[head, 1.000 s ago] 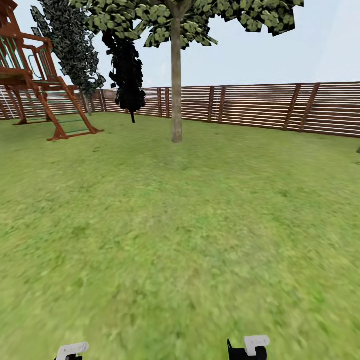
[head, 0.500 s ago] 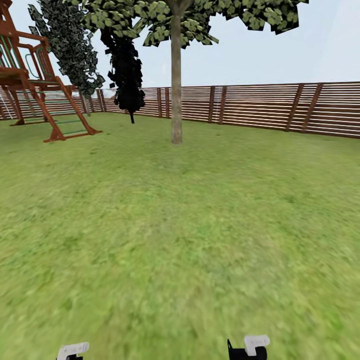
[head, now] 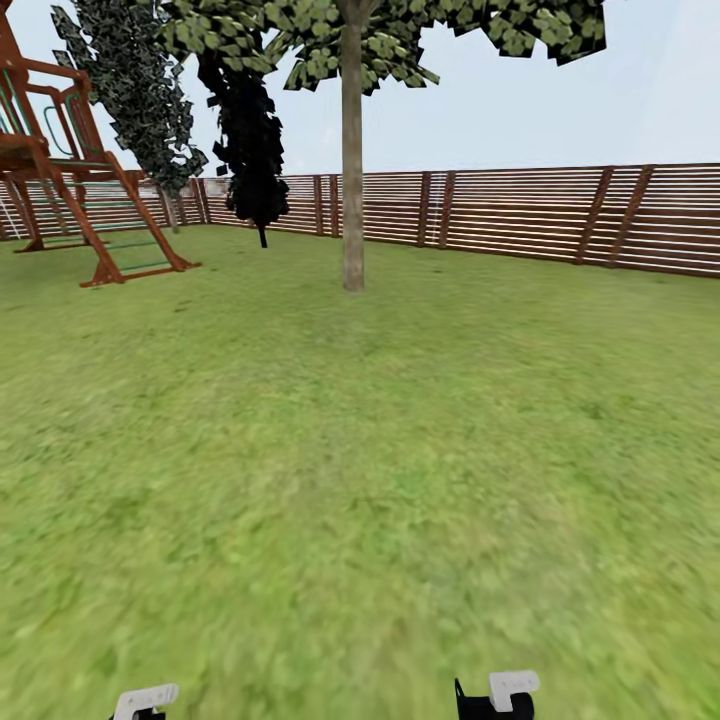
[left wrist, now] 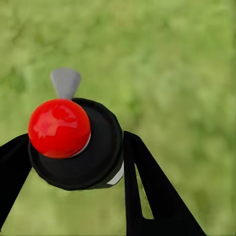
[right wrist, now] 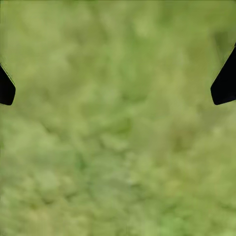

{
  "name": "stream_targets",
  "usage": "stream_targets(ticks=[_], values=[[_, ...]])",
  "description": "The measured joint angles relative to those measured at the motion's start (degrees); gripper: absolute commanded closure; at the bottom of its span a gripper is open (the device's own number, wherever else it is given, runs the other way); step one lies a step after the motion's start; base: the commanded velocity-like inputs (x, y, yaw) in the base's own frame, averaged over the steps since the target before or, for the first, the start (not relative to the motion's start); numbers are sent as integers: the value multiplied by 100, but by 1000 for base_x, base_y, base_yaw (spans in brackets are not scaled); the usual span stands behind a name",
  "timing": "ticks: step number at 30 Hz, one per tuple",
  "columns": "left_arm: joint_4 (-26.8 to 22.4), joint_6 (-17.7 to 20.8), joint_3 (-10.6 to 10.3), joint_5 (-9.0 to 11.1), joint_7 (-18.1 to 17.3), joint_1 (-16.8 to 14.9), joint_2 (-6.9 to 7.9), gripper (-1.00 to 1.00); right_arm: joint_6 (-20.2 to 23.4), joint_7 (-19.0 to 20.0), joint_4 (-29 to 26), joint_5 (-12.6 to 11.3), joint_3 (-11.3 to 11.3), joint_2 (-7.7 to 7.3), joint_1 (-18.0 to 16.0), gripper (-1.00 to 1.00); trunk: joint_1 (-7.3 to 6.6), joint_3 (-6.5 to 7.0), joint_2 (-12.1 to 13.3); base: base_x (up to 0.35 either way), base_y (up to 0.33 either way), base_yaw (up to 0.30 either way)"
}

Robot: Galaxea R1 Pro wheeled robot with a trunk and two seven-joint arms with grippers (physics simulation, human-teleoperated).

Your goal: In the garden, pick up the pesticide atomizer on the floor and spray pesticide onto both trees until each tree trunk is fully covered.

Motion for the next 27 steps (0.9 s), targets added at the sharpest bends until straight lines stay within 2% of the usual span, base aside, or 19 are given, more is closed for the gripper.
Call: stream_targets(ticks=[27], values=[[-2, 0, 0, 7, 0, 0, 0, 100, 0, 0, 0, 0, -1, 0, 0, -100, 0, 0, 0, 342, 0, 0]])
